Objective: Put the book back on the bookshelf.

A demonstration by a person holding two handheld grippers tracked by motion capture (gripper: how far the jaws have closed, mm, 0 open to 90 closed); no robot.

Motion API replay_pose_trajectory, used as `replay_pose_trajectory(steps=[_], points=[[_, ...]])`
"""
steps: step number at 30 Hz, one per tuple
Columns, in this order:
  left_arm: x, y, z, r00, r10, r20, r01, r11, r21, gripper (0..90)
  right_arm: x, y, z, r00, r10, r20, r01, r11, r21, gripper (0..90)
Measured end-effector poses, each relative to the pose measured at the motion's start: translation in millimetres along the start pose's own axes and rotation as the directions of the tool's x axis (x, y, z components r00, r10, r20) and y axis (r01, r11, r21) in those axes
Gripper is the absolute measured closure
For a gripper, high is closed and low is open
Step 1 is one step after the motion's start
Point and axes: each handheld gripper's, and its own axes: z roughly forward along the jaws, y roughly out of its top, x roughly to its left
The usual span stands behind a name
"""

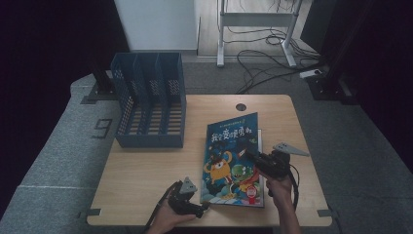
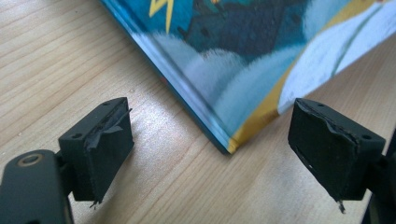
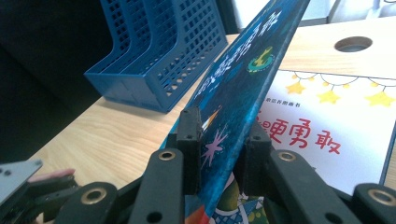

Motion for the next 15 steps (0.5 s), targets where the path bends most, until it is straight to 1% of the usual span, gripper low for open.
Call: replay_pose_trajectory(steps=[4,9,11,12,13,14,15], points=[[-1.5,0.5,2.4,0.9998,0.002,-0.020,-0.002,1.0000,0.001,13.5,0.2,-0.2,-0.8,0.9999,0.009,0.006,-0.009,1.000,-0.014,73.7],[-2.1,0.6,3.9,0.9994,0.003,-0.035,-0.003,1.0000,-0.006,13.1,3.9,-0.1,-2.2,0.9999,-0.014,-0.001,0.014,0.999,-0.030,73.7],[-0.9,1.1,4.2,0.9994,-0.001,-0.034,0.001,1.0000,-0.008,13.2,9.7,0.5,-4.0,0.9984,-0.056,-0.012,0.055,0.997,-0.060,73.8],[-0.9,1.1,4.2,0.9994,-0.001,-0.034,0.001,1.0000,-0.008,13.2,9.7,0.5,-4.0,0.9984,-0.056,-0.012,0.055,0.997,-0.060,73.8],[0.1,1.4,4.2,0.9993,-0.003,-0.036,0.003,1.0000,-0.008,13.1,14.8,1.2,-5.8,0.9959,-0.088,-0.021,0.086,0.993,-0.079,73.8],[0.1,1.4,4.2,0.9993,-0.003,-0.036,0.003,1.0000,-0.008,13.1,14.8,1.2,-5.8,0.9959,-0.088,-0.021,0.086,0.993,-0.079,73.8],[1.2,1.7,4.1,0.9994,-0.006,-0.033,0.006,0.9999,-0.009,13.1,19.7,1.8,-7.2,0.9924,-0.121,-0.023,0.118,0.988,-0.096,73.8]])
